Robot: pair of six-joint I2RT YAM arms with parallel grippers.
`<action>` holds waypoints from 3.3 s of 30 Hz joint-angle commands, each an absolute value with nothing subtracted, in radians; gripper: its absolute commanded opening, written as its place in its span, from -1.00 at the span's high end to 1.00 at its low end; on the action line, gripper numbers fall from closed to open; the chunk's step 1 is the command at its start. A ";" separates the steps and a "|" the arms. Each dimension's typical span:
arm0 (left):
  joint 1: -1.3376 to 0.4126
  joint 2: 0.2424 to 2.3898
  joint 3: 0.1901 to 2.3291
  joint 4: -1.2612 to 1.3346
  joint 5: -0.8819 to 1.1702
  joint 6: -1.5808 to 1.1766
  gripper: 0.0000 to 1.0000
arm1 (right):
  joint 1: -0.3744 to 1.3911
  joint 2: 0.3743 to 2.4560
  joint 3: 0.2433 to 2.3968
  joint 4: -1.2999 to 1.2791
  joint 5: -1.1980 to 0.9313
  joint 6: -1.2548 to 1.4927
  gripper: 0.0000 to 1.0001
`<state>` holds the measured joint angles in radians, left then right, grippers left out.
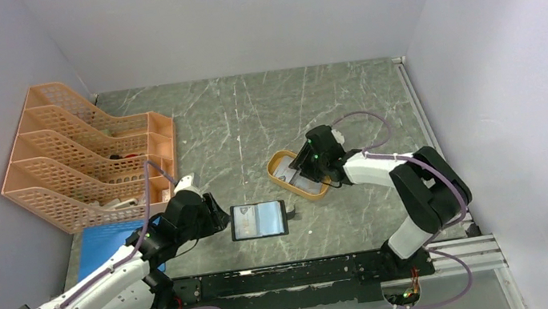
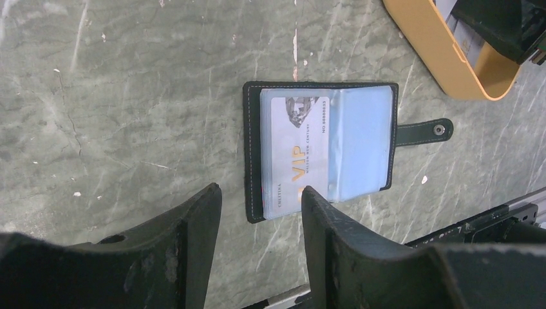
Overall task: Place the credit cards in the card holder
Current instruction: Pick up the credit card from the storage box.
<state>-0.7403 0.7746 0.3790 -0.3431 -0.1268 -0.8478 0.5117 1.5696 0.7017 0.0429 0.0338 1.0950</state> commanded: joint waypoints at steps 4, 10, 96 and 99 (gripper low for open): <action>-0.738 0.788 0.397 -0.343 -0.136 -0.859 -0.06 | 0.513 1.628 0.722 0.022 0.063 1.095 0.08; -0.738 0.794 0.393 -0.337 -0.131 -0.862 -0.04 | 0.512 1.633 0.707 0.026 0.049 1.076 0.24; -0.738 0.708 0.544 -0.474 -0.202 -0.799 -0.01 | 0.256 1.183 0.774 -0.155 -0.685 1.249 1.00; -0.737 0.704 0.563 -0.491 -0.208 -0.780 -0.01 | 0.257 1.189 0.765 -0.101 -0.780 1.189 1.00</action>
<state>-0.7403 0.7197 0.5144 -0.4595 -0.1822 -0.8185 0.2626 1.1866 0.7517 -0.1688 -0.6243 1.2648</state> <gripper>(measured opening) 0.505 0.009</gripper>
